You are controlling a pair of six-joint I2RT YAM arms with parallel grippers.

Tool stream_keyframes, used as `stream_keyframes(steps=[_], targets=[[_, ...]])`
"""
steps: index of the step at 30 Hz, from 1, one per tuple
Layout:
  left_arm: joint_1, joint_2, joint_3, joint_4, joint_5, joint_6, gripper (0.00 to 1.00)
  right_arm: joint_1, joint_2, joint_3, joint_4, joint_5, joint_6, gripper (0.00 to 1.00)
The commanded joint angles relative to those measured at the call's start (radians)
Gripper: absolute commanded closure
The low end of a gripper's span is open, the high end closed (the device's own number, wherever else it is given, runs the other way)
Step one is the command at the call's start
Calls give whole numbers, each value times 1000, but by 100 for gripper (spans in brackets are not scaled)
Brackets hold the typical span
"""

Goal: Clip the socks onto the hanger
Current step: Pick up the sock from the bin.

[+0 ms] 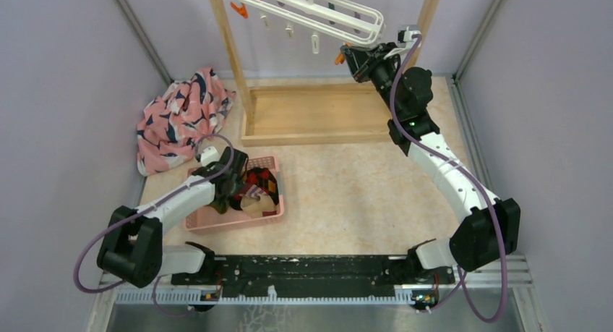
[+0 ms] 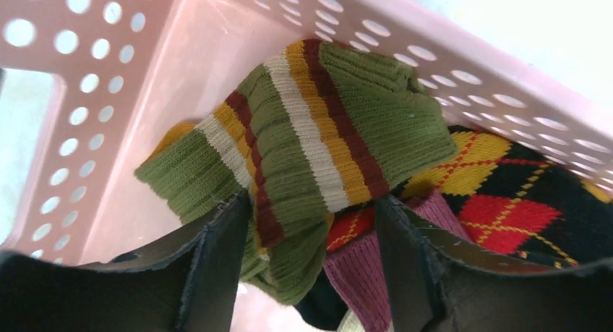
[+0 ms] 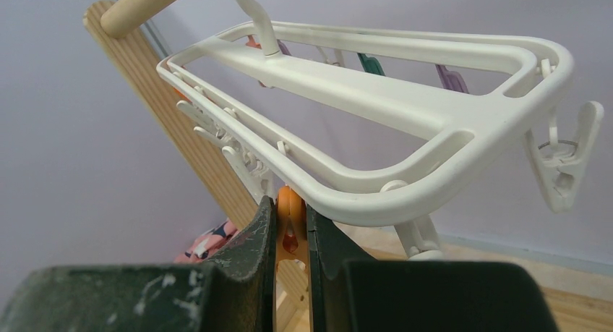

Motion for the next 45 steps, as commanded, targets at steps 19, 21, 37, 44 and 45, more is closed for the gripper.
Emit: stream_keyframes(steps=[19,21,37,44,45], targets=[[-1,-287,118,110,90,240,83,-12,31,-36,-106,-74,6,100],[-1,-271,159,81,112,271,91,-12,31,-36,-106,-73,6,100],[-262,122,381,201,468,614,100,-36,-13,-57,-124,-47,4,100],[-262,93,287,215,447,664,100,-46,-18,-67,-119,-50,7,100],[-262,93,279,222,455,677,100,-45,-16,-69,-113,-54,12,100]])
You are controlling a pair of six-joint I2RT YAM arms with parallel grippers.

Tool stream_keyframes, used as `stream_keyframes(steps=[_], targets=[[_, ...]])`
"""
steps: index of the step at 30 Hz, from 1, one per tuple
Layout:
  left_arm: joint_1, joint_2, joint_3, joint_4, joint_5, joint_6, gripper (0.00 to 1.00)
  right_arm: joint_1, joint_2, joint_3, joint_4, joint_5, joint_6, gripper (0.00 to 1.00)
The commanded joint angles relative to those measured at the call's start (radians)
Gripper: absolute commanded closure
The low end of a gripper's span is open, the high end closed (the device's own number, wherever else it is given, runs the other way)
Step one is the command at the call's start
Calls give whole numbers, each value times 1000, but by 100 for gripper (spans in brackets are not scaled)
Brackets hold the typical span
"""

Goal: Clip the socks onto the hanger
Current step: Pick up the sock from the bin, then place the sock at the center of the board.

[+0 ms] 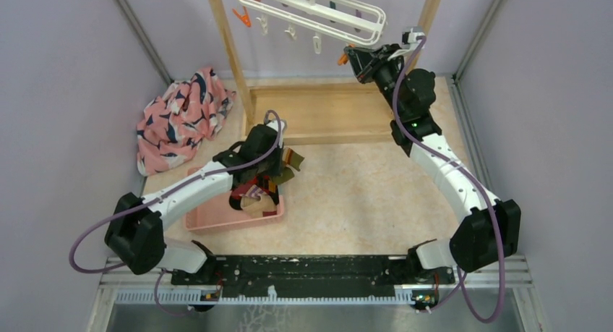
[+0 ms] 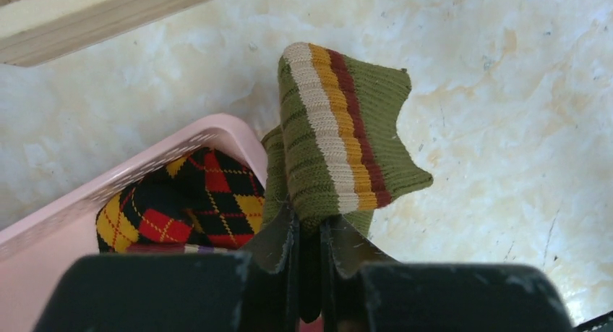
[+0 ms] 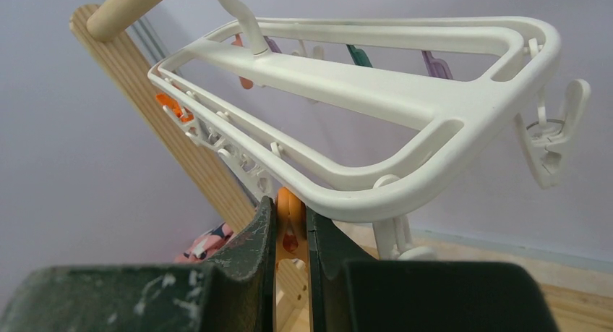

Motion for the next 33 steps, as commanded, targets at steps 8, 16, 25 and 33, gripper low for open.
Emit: stream_keyframes(steps=[8,16,25,33], targets=[[-19,63,-17,75,119,74,96,-19,-22,-50,-143,-33,-9,100],[-84,267,214,172,254,173,100,-33,-38,-55,-154,-27,-13,100],[-119,524,333,212,330,195,100,-66,-70,-64,-184,-21,-25,100],[-175,564,250,207,278,197,94,-76,-64,-63,-182,-29,-21,100]])
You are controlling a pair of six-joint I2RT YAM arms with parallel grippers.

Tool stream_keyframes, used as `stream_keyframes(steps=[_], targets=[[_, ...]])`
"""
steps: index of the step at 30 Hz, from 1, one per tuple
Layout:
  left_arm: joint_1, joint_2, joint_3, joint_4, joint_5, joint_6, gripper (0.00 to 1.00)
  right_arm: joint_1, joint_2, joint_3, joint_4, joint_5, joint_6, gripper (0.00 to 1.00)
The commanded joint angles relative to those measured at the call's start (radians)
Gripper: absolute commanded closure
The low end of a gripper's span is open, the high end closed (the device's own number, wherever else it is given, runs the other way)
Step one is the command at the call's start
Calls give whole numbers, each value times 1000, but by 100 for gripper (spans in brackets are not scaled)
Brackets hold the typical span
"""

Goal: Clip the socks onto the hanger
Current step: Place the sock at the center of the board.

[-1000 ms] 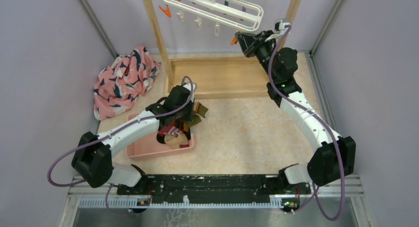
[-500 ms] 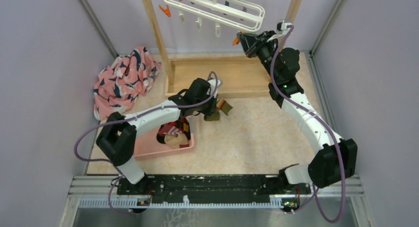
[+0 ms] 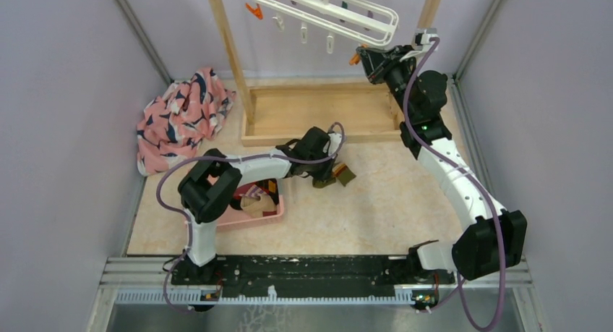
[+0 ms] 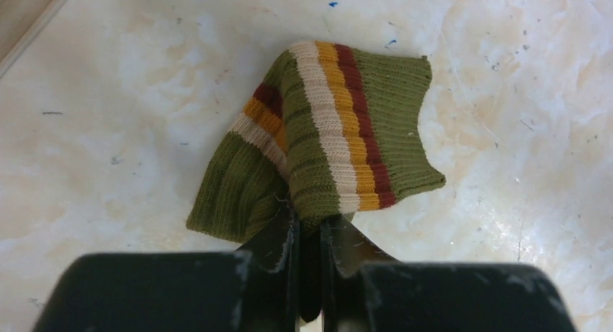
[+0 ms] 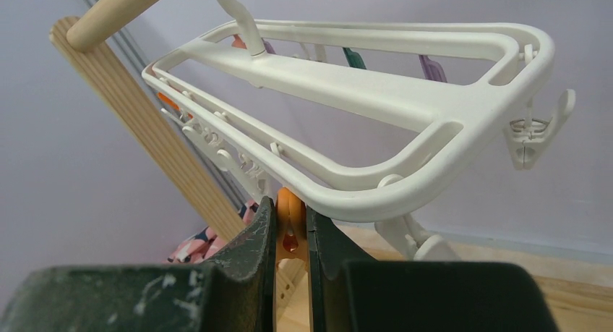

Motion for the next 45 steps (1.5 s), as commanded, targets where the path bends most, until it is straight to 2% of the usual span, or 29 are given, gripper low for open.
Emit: stream_keyframes(steps=[1,3,5,7,9,13,16,17,24,27,30,34,41,45], targets=[[-28,-4,-48,-23,-24,-5,87,-16,-8,-39,-139,-23,-18,100],[-39,-4,-54,-51,-97,-21,70,-15,-5,-42,-134,-28,-14,100],[-46,-15,-52,-76,-163,-33,42,-16,-3,-42,-132,-30,-11,100],[-49,-35,-51,-93,-189,-28,32,-16,-1,-42,-130,-32,-10,100],[-51,-50,-38,-128,-217,-13,28,-16,0,-43,-130,-33,-8,100],[-72,-63,15,-230,-287,51,26,-16,-3,-44,-132,-29,-9,100],[-101,-82,31,-245,-309,115,26,-16,-3,-44,-131,-28,-9,100],[-123,-77,82,-312,-307,134,26,-16,-3,-43,-131,-27,-9,100],[-146,-52,226,-552,-268,101,28,-16,-5,-44,-133,-23,-10,100],[-146,-53,271,-624,-207,71,28,-16,1,-46,-125,-30,0,100],[-146,-68,285,-624,-147,57,28,-16,2,-48,-121,-34,5,100],[-148,-71,295,-546,-103,55,30,-17,-5,-49,-127,-28,3,100],[-176,83,477,-563,-148,67,37,-17,-8,-49,-134,-26,0,100],[-179,134,494,-564,-140,61,39,-19,-15,-52,-143,-18,-8,100]])
